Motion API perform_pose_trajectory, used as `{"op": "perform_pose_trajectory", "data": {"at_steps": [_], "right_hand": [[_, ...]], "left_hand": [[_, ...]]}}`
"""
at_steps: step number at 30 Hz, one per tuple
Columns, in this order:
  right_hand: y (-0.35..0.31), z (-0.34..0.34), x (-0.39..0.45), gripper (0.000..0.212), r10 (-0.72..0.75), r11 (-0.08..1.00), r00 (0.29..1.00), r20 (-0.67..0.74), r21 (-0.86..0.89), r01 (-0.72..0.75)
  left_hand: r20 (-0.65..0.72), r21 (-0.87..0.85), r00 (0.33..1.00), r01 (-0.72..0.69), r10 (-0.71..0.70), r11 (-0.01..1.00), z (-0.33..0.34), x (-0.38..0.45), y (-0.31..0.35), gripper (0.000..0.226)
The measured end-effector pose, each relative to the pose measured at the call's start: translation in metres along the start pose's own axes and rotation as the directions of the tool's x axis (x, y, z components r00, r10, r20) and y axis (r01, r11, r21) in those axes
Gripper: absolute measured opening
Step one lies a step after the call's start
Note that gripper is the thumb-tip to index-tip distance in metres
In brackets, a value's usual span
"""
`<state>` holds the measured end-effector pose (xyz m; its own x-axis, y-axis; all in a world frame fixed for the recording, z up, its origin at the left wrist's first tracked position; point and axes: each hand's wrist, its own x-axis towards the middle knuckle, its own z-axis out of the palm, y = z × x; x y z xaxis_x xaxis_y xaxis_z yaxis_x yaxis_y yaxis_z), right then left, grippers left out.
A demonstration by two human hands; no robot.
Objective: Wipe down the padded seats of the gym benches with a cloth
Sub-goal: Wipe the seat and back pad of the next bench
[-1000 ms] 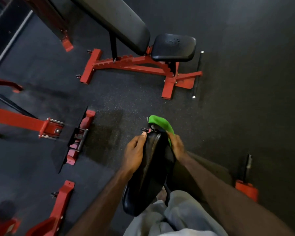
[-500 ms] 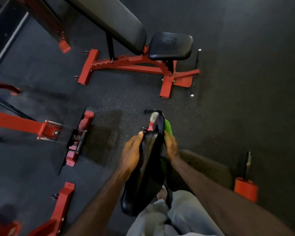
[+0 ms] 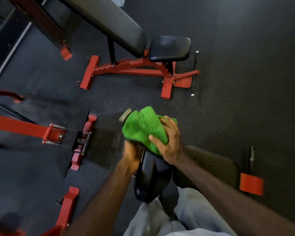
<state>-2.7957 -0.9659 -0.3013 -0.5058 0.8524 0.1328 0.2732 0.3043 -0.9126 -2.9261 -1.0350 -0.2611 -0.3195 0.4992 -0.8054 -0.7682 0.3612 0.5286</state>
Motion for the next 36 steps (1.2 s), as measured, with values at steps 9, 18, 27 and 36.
{"op": "perform_pose_trajectory", "data": {"at_steps": [9, 18, 27, 36], "right_hand": [[-0.028, 0.015, -0.01, 0.067, 0.018, 0.954, 0.998, -0.054, -0.297, -0.033], [-0.049, 0.019, -0.061, 0.084, -0.063, 0.892, 0.998, 0.032, -0.447, 0.071], [-0.047, 0.038, -0.174, 0.124, 0.147, 0.967, 0.989, -0.029, -0.206, -0.15], [-0.04, 0.062, -0.172, 0.131, 0.103, 0.956, 0.99, -0.093, -0.266, -0.124]], "left_hand": [[0.117, 0.125, 0.992, 0.041, -0.056, 0.991, -0.05, -0.015, 0.008, 0.056], [0.2, 0.368, 0.979, -0.035, -0.043, 0.929, -0.065, -0.042, 0.006, 0.045], [0.216, 0.539, 0.976, -0.091, -0.033, 0.838, -0.077, -0.058, -0.007, 0.048], [0.306, 0.552, 0.952, -0.17, -0.009, 0.817, -0.058, -0.062, 0.006, 0.041]]}}
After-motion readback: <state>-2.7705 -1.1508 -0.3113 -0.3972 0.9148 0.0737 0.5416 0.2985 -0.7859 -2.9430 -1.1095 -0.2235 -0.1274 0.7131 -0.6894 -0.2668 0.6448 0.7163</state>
